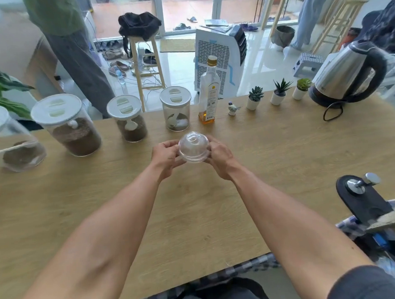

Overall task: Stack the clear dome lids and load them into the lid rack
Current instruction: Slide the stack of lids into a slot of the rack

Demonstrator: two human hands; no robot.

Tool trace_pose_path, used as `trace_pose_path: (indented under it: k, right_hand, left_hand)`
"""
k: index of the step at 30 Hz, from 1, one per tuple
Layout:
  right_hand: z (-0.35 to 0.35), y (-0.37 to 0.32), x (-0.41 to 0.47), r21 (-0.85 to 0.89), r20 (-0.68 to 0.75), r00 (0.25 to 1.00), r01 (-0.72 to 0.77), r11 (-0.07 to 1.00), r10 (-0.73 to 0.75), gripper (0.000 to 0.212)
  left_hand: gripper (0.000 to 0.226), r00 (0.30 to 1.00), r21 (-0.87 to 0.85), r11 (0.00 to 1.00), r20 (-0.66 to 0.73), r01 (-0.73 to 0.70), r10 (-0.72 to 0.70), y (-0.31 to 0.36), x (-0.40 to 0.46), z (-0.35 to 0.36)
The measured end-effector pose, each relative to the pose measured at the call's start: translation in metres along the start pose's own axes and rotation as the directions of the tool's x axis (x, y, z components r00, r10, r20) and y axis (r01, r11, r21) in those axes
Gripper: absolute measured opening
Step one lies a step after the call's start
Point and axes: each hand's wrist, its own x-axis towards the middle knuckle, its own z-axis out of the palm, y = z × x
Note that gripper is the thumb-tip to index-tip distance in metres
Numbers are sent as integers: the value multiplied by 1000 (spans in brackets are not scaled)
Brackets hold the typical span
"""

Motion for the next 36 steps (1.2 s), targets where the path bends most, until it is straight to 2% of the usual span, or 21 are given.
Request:
trace_pose_path:
  k: [5, 9, 13, 18, 21, 26, 30, 33, 36]
  right_hand:
    - [30, -5, -13, 11, 42, 999, 22, 1000, -22, 30]
    - [50, 1, -21, -70, 85, 996, 21, 997, -15, 25]
    - [70, 10, -29, -139, 172, 983, 85, 987, -61, 20]
    - [116, 29, -49, -221, 301, 953, 105, 970, -35, 23]
    - [144, 34, -61, -264, 378, 925, 148, 953, -39, 24]
    - [202, 27, -87, -289, 492, 868, 245, 926, -76, 20]
    - [263, 10, -111, -289, 574, 813, 313, 905, -98, 17]
    - [312, -7, -129, -306, 651, 754, 365, 879, -86, 33]
    - [365, -27, -153, -279, 711, 700, 367, 888, -66, 28]
  left_hand:
    - [12, 995, 36, 998, -90, -49, 52, 5, -33, -30]
    - [16, 978, -15, 999, -205, -51, 47, 1, -67, -49]
    - [22, 959, -43, 996, -277, -72, 57, -10, -96, -71]
    - [17, 896, -66, 992, -438, -107, 67, -30, -138, -109]
    - [14, 847, -76, 987, -525, -140, 80, -35, -163, -132]
    - [23, 761, -66, 979, -640, -192, 106, -27, -214, -182]
    - [10, 695, -30, 969, -702, -244, 154, -3, -262, -234]
    - [10, 700, 22, 966, -685, -256, 201, 23, -301, -275]
    - [18, 739, 67, 968, -634, -243, 229, 54, -342, -316]
